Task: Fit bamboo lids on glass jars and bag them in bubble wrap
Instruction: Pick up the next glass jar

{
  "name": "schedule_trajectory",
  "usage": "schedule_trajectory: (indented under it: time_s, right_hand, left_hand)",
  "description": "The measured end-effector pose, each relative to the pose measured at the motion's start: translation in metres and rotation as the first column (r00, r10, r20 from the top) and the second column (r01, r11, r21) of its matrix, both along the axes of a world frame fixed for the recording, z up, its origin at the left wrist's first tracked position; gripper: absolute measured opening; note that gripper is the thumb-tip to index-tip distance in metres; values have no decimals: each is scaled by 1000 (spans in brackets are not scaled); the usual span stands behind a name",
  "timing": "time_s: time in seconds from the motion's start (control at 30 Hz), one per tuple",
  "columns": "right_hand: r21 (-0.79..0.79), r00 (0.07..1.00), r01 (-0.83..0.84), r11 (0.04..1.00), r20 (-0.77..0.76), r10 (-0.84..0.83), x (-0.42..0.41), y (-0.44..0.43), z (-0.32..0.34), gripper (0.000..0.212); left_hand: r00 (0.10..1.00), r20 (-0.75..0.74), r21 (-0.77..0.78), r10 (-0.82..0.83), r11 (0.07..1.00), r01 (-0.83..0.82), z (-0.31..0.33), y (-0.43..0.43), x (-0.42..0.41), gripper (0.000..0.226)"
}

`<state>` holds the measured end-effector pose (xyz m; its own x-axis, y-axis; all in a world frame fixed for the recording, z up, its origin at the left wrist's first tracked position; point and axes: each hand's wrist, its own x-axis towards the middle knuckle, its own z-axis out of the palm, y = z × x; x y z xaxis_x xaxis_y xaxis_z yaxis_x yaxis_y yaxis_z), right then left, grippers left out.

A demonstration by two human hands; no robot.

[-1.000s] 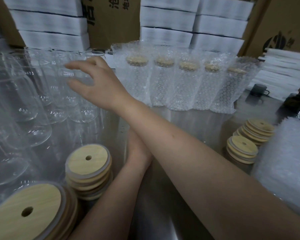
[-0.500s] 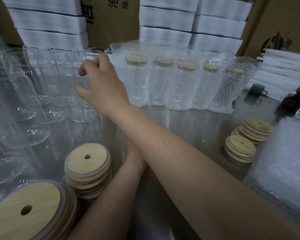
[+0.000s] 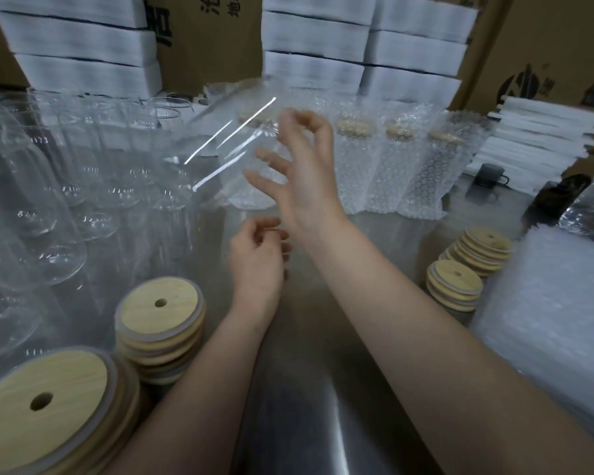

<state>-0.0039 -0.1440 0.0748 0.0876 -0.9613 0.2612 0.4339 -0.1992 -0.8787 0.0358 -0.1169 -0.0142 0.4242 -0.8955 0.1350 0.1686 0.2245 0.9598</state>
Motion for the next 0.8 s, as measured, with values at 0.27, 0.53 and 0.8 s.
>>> schedule_trajectory:
  time_s: [0.27,0.53,0.8]
  right_hand:
    - [288,952,-74,955,306,-19,-56,14,-29,29]
    - [249,981,87,965,145,-126,-76,22,-54,42]
    - [16,948,307,951,-87,-305,-77,20,-54,17]
  left_hand:
    - [941,-299,-50,-160,987,151,15,13,2,23]
    - [879,-121,23,-461,884,467,22,26,-5,64]
    - [885,126,84,-448,894,440,31,27,-12,73]
